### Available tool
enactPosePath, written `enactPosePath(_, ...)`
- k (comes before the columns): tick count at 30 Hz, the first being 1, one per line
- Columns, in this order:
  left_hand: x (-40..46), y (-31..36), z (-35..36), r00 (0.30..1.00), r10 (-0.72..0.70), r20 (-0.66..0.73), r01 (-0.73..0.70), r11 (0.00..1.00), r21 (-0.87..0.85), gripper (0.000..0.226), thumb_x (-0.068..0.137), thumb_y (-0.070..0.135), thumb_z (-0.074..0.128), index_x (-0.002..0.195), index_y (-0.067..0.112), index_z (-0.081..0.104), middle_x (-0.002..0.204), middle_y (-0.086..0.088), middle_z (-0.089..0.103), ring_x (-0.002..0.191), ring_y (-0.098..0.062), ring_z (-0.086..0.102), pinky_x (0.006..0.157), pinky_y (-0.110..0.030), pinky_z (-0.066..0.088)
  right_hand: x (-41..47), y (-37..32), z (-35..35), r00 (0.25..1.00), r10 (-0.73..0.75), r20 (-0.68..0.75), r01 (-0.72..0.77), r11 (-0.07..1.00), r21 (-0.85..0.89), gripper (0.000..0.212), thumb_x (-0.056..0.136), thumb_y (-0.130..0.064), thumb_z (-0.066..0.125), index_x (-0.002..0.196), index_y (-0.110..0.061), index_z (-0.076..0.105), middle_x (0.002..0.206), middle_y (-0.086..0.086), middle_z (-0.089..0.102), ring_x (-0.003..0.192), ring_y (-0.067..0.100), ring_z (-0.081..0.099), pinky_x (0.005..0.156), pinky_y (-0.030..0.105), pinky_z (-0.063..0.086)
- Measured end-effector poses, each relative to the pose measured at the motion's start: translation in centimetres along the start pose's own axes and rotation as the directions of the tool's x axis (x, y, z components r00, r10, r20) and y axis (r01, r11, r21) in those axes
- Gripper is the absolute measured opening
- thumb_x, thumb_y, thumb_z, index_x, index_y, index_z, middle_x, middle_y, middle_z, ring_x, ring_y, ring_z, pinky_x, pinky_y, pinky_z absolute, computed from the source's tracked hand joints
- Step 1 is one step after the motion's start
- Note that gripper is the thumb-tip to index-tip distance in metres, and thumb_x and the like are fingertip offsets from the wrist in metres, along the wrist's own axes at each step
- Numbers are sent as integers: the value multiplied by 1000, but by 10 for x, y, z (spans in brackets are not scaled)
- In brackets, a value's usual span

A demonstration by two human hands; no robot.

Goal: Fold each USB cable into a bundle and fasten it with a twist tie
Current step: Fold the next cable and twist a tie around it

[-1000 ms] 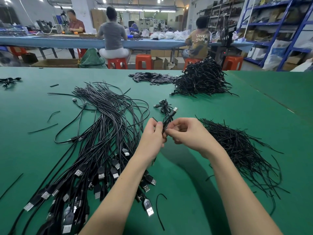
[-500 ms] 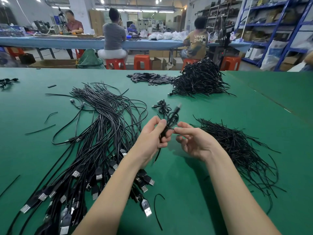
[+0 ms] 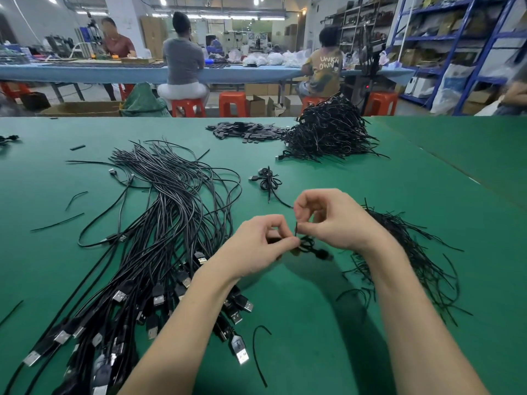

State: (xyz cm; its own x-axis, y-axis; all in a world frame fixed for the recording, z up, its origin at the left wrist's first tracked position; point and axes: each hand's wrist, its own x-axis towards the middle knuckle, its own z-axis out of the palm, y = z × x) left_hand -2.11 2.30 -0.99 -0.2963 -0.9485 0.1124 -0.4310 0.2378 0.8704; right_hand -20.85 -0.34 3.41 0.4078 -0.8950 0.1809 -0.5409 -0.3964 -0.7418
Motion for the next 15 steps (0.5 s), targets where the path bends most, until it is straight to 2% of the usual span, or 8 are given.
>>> enactPosePath(1, 2, -1, 0, 997, -13, -71, 14, 1000, 9, 20, 91, 30, 71, 76, 23, 58, 62, 8, 69, 51, -9, 44, 55, -22, 37, 2, -4, 5, 997, -46, -66, 44, 998, -36, 24, 79, 0, 73, 78, -21, 62, 72, -5, 67, 55, 10, 48, 60, 22, 42)
enactPosePath(4, 5, -2, -5, 980, -103, -172, 71, 981, -179, 17, 90, 29, 72, 83, 22, 59, 66, 1, 73, 53, -13, 45, 58, -25, 36, 5, -10, 15, 974, -106, -199, 114, 993, 28, 25, 79, 0, 74, 77, -20, 59, 73, -3, 68, 56, 12, 49, 62, 27, 46)
enactPosePath(8, 5, -1, -4, 952, -171, -255, 78, 938, -337, 16, 87, 20, 75, 93, 15, 62, 78, -4, 77, 61, -12, 53, 64, -28, 40, 7, -14, 24, 954, -139, -267, 171, 980, 102, 25, 80, 0, 75, 77, -20, 60, 70, -8, 65, 59, 10, 51, 63, 25, 47)
enactPosePath(12, 4, 0, -7, 926, -92, -365, 21, 981, -193, 14, 85, 22, 76, 88, 15, 64, 72, 3, 76, 53, -3, 57, 51, -16, 39, 8, -13, 23, 963, -122, -241, 145, 986, 81, 22, 81, -6, 76, 78, -24, 63, 72, -10, 69, 57, 12, 51, 63, 26, 46)
enactPosePath(15, 5, 0, -7, 888, 32, -458, -42, 999, -11, 18, 83, 19, 79, 76, 24, 62, 71, 9, 73, 66, 2, 68, 62, -14, 48, 8, -10, 19, 979, -68, -193, 76, 997, 31, 16, 82, -16, 78, 81, -28, 67, 74, -18, 71, 55, 8, 49, 61, 21, 46)
